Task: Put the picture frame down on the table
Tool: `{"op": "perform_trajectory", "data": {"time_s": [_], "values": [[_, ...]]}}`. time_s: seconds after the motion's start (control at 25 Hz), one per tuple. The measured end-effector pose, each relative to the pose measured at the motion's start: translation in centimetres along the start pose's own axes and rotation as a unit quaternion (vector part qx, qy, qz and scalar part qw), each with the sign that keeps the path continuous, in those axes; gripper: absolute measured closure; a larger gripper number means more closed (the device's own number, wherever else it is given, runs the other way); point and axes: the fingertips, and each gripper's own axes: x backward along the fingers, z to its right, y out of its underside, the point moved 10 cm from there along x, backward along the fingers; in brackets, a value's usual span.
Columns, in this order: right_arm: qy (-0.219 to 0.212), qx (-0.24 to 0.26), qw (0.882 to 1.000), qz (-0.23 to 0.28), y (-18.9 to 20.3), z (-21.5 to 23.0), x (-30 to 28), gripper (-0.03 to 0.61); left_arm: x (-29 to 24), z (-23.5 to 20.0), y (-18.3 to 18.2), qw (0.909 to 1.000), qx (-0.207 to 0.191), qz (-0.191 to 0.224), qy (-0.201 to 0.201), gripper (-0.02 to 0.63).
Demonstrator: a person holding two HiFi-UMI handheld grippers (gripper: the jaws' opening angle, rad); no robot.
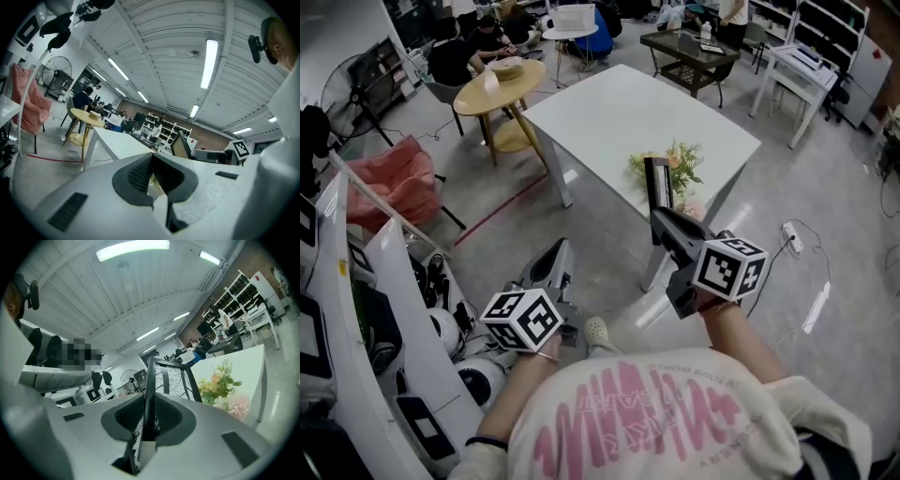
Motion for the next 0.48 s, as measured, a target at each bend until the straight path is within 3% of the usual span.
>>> {"op": "perform_trajectory", "data": {"time_s": [0.48], "values": [[0.010,-0.002,0.999,0.031,-5.9,1.3,-14.2,0.503,-8.4,-10.1,-10.0,0.9995,-0.014,0.015,0.023,0.611]]}}
